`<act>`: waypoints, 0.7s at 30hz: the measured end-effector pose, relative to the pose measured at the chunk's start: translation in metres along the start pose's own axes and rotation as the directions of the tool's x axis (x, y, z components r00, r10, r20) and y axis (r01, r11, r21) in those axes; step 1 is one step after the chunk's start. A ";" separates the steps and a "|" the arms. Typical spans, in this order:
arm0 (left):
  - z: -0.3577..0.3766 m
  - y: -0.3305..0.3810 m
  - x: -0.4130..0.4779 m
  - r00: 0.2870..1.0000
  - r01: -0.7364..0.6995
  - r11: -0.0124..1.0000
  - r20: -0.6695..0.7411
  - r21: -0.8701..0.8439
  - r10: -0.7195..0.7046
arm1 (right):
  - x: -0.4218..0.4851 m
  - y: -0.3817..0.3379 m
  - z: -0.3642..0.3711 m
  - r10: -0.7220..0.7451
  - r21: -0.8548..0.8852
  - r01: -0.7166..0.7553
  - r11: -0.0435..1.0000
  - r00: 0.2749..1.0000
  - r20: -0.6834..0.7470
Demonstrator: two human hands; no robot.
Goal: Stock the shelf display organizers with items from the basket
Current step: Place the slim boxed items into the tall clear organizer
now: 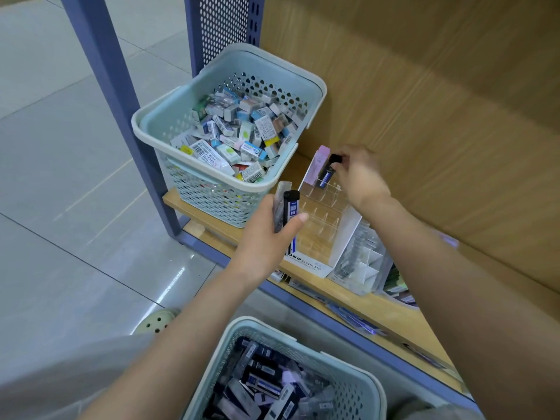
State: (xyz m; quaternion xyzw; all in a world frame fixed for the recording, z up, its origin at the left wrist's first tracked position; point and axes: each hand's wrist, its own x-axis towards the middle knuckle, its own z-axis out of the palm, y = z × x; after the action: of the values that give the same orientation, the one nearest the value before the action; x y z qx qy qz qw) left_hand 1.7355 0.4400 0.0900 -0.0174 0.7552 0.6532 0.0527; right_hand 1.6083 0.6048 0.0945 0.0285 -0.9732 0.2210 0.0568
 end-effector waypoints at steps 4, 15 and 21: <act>0.001 -0.001 0.001 1.000 0.002 1.000 0.003 -0.005 -0.002 | -0.002 0.001 0.000 -0.070 -0.054 0.066 0.996 0.995 -0.070; 0.000 0.002 0.000 0.998 0.000 0.996 0.059 0.084 -0.005 | -0.017 0.002 0.001 -0.115 -0.199 0.101 0.975 0.991 -0.064; 0.005 0.002 0.000 0.996 0.011 0.986 0.090 0.164 -0.026 | -0.092 -0.029 -0.037 -0.227 0.281 0.202 0.938 0.972 0.060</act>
State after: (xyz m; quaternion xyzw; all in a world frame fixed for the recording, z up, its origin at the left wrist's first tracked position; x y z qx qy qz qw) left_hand 1.7358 0.4456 0.0918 0.0099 0.8027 0.5887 0.0946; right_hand 1.7050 0.5975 0.1283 0.1522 -0.9260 0.3440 0.0314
